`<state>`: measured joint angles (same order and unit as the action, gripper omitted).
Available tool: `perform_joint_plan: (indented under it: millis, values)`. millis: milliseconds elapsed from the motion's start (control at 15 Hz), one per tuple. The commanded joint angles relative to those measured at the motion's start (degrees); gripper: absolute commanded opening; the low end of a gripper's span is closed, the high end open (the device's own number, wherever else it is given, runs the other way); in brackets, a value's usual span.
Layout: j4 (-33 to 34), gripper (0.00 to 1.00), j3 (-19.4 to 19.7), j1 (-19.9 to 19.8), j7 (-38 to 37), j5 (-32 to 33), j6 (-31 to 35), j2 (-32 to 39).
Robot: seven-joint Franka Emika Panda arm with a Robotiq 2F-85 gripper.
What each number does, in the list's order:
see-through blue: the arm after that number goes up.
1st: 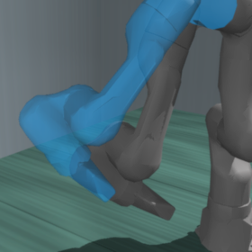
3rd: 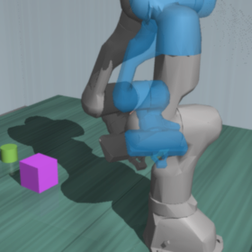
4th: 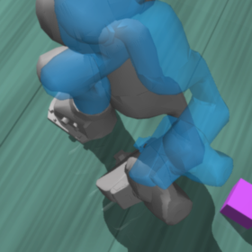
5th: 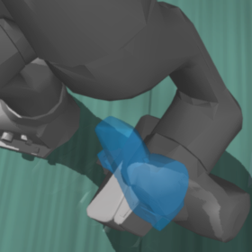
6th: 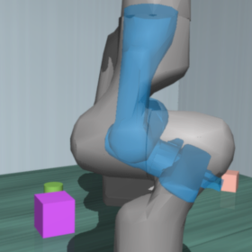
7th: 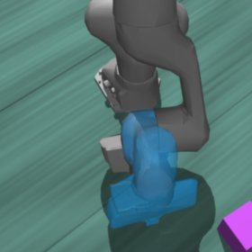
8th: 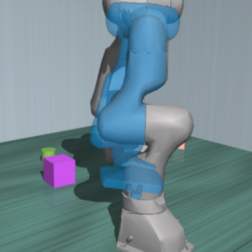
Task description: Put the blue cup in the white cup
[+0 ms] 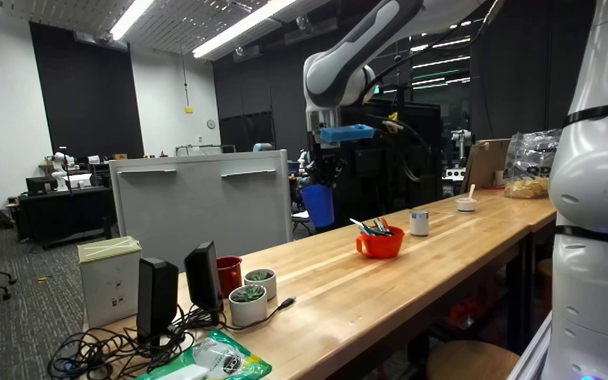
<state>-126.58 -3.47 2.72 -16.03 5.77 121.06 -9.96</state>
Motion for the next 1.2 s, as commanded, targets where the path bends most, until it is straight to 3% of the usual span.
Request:
perform_joint_plan:
  millis: [0,600,1133]
  values:
    - [1.3,0.01,1.2,-1.8,2.3,0.5,0.3,0.6]
    - [11.4,0.01,8.9,-8.1,12.7,-2.8,-1.2,6.5]
    - [23.6,0.01,13.7,-12.7,12.3,-3.5,-4.5,15.1]
